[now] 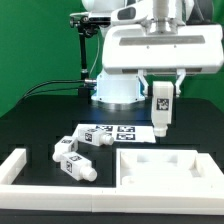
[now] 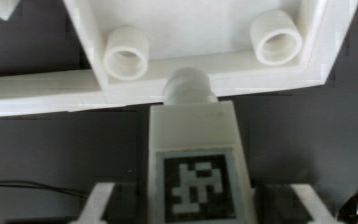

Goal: Assemble one leg

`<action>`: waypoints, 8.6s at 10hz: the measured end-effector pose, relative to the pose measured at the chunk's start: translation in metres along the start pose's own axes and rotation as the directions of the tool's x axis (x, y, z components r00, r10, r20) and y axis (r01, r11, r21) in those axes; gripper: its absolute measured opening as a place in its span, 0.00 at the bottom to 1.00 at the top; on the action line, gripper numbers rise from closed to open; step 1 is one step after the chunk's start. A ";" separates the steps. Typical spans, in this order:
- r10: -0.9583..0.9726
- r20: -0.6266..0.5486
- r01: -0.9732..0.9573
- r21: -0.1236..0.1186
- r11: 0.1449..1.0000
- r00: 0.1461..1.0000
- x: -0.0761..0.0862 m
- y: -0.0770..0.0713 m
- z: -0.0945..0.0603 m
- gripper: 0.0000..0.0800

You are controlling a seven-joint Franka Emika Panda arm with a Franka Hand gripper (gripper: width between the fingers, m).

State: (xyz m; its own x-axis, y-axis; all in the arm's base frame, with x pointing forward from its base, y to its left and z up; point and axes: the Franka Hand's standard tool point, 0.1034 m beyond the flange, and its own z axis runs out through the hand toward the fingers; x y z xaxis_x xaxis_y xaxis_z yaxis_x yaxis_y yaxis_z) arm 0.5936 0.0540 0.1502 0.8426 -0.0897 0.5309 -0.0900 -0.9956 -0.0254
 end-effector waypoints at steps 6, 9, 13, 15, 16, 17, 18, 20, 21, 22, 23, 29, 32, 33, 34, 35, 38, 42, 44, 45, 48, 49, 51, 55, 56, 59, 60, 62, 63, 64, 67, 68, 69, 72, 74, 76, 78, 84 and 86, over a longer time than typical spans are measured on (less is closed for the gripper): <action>0.043 0.013 -0.044 0.032 0.999 0.999 -0.003 -0.059 0.044 0.36; 0.033 0.007 -0.033 0.022 0.999 0.999 -0.007 -0.064 0.066 0.36; -0.003 -0.024 0.004 0.021 1.000 1.000 -0.008 -0.061 0.066 0.36; -0.013 0.006 0.013 0.022 1.000 1.000 -0.018 -0.061 0.059 0.36; -0.023 0.012 0.023 0.024 0.999 1.000 -0.022 -0.059 0.053 0.36; -0.031 0.019 0.031 0.022 0.999 0.999 -0.026 -0.056 0.050 0.36; -0.033 0.024 0.032 0.021 0.999 0.999 -0.029 -0.056 0.051 0.36; -0.034 0.021 0.034 0.020 0.999 0.999 -0.028 -0.057 0.053 0.36; -0.034 0.021 0.034 0.021 0.999 0.999 -0.025 -0.057 0.054 0.36; -0.035 0.022 0.035 0.022 0.999 0.999 -0.021 -0.058 0.054 0.36; -0.035 0.018 0.034 0.022 0.999 0.999 -0.018 -0.058 0.054 0.36; -0.044 0.008 0.044 0.019 0.999 0.999 -0.012 -0.060 0.066 0.36; -0.050 0.014 0.050 0.021 0.999 0.999 -0.016 -0.064 0.069 0.36; -0.052 0.017 0.052 0.018 0.999 0.999 -0.018 -0.062 0.070 0.36; -0.055 0.019 0.055 0.016 0.998 0.998 -0.022 -0.062 0.074 0.36; -0.058 0.016 0.058 0.014 0.998 0.998 -0.025 -0.062 0.077 0.36; -0.070 -0.024 0.070 0.013 0.997 0.997 -0.023 -0.061 0.079 0.36; -0.081 -0.019 0.081 0.013 0.997 0.997 -0.024 -0.061 0.079 0.55; -0.079 0.049 0.078 0.013 0.997 0.996 -0.018 -0.056 0.070 0.71; -0.068 0.106 0.067 0.016 0.998 0.992 -0.016 -0.057 0.063 0.79; -0.035 0.368 0.037 0.002 0.999 0.929 -0.009 -0.054 0.066 0.81; -0.010 0.462 0.017 -0.012 1.000 0.887 -0.008 -0.053 0.068 0.81; 0.006 0.527 0.009 -0.027 1.000 0.850 -0.003 -0.054 0.079 0.81; 0.067 0.498 -0.046 -0.054 0.997 0.865 -0.001 -0.060 0.088 0.81; 0.090 0.497 -0.066 -0.066 0.996 0.863 -0.001 -0.060 0.088 0.65; 0.305 0.471 -0.253 -0.173 0.952 0.828 -0.001 -0.060 0.088 0.36; 0.361 0.459 -0.301 -0.201 0.932 0.811 -0.001 -0.060 0.088 0.36; 0.532 0.412 -0.453 -0.280 0.846 0.739 -0.001 -0.058 0.089 0.36; 0.642 0.371 -0.548 -0.334 0.767 0.671 -0.001 -0.057 0.089 0.36; 0.767 0.322 -0.664 -0.384 0.642 0.556 -0.002 -0.056 0.089 0.36; 0.968 0.164 -0.863 -0.441 0.246 0.192 -0.005 -0.052 0.088 0.36; 0.973 0.158 -0.876 -0.428 0.220 0.167 -0.007 -0.051 0.087 0.36; 0.964 0.173 -0.869 -0.424 0.256 0.200 -0.007 -0.051 0.087 0.36; 0.778 0.349 -0.697 -0.351 0.625 0.522 -0.009 -0.060 0.083 0.76; 0.594 0.438 -0.541 -0.253 0.802 0.674 -0.013 -0.072 0.080 0.80; 0.494 0.461 -0.456 -0.201 0.867 0.737 -0.012 -0.069 0.081 0.81; 0.340 0.483 -0.318 -0.130 0.939 0.807 -0.011 -0.066 0.082 0.81; -0.002 0.447 -0.011 0.026 1.000 0.895 -0.002 -0.063 0.085 0.79; 0.120 0.448 -0.120 -0.028 0.992 0.886 -0.003 -0.063 0.086 0.58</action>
Offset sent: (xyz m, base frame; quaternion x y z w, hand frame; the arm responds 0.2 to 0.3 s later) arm 0.0227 0.0371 -0.0136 0.0010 0.0104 0.0506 0.9987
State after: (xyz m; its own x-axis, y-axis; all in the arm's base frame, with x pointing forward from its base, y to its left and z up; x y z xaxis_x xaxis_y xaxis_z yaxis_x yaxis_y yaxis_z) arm 0.6424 0.1147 0.0778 0.9736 -0.2105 0.0884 -0.2052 -0.9765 -0.0652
